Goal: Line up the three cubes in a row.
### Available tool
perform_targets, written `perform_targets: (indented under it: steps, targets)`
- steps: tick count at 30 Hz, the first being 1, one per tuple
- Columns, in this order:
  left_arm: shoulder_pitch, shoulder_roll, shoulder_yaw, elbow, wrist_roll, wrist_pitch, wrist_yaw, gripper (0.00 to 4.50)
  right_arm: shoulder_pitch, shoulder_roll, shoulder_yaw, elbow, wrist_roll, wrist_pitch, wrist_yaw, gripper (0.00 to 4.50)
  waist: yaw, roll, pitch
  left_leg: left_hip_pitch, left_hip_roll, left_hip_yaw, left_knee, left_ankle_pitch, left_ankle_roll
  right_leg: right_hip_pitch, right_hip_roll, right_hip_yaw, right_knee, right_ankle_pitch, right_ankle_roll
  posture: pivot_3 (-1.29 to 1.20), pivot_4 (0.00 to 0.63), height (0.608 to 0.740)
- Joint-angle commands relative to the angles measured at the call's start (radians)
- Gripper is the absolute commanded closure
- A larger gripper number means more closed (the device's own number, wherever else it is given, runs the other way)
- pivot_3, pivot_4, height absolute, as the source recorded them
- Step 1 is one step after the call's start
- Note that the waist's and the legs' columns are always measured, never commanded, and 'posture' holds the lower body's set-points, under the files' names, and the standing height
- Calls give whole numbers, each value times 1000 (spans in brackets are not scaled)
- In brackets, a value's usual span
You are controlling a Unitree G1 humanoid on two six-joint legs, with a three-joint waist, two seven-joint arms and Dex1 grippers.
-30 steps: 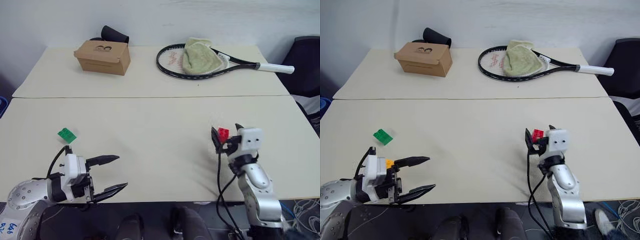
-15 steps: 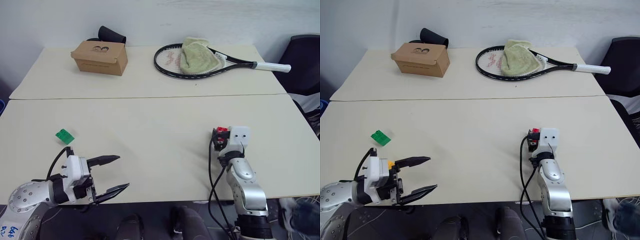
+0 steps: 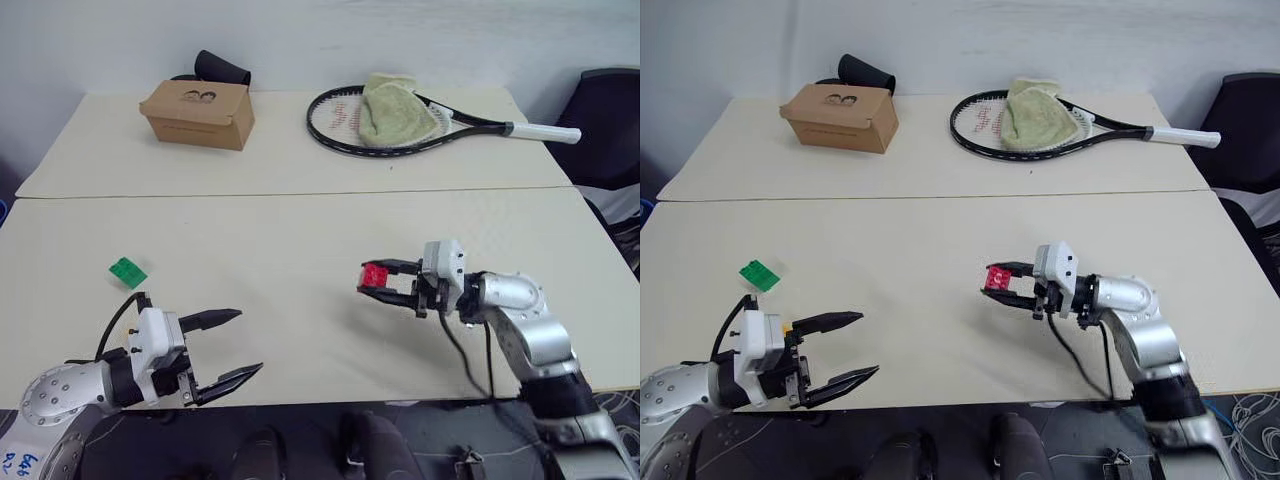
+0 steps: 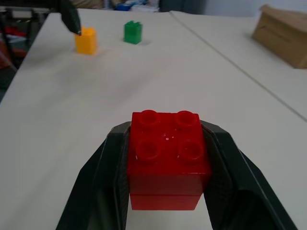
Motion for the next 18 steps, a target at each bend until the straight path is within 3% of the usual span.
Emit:
perform_targets:
  steps: [1,6,11,18]
  targets:
    - [14,0,28,-42,-11,-2,9,0,-92,23,49,225,-20,-137,208,3002,0,0,0,0,0,0,0,0,0,0,0,0,0,0,0,0,150,740]
    - [64,-4,56,-80,-19,2,18,0,-212,86,50,567,-85,-321,278,3002,-1,0,0,0,0,2,2,0,0,0,-3,0,1,0,0,0,150,740]
    - [80,-11,76,-84,-13,-3,32,0,-246,128,43,673,-103,-388,295,3002,-1,0,0,0,-1,2,3,0,0,0,-5,0,3,0,0,0,150,740]
    - [113,-32,158,-104,-39,3,66,0,-235,139,-30,581,-34,-395,288,656,-4,1,0,0,-1,2,3,0,0,-1,-5,0,4,0,0,0,150,740]
